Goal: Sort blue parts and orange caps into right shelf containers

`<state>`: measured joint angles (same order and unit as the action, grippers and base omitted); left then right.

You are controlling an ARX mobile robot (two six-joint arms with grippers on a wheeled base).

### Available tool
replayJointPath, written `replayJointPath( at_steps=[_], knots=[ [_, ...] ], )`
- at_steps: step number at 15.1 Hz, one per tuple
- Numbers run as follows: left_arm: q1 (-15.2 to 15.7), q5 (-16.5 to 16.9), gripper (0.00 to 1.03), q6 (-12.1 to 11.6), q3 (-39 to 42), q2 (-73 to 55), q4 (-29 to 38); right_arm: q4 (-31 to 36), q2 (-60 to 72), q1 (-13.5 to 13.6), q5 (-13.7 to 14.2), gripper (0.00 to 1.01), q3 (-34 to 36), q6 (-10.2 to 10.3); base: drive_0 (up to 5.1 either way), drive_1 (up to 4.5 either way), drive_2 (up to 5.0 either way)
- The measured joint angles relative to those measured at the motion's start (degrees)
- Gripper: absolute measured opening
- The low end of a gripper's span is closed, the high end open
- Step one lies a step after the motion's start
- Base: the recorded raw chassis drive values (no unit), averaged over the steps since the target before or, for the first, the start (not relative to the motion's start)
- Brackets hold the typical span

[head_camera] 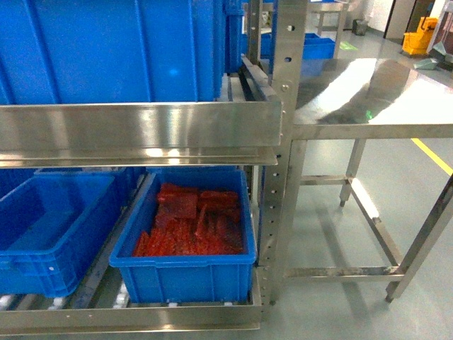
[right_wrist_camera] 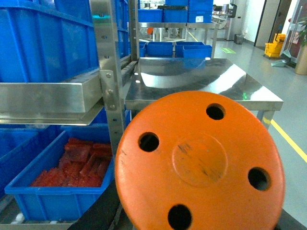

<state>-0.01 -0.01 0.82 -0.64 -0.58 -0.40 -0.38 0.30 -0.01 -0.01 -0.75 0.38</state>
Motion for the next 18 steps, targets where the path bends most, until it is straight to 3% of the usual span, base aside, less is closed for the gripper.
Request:
replayJointPath(
  at_steps=[18],
  knots=[
    [0.0, 0.0, 0.42, 0.0, 0.0, 0.0, 0.0, 0.1, 0.0, 0.0, 0.0, 0.45, 0.0, 0.0, -5.0, 2.37, 2.4]
  ],
)
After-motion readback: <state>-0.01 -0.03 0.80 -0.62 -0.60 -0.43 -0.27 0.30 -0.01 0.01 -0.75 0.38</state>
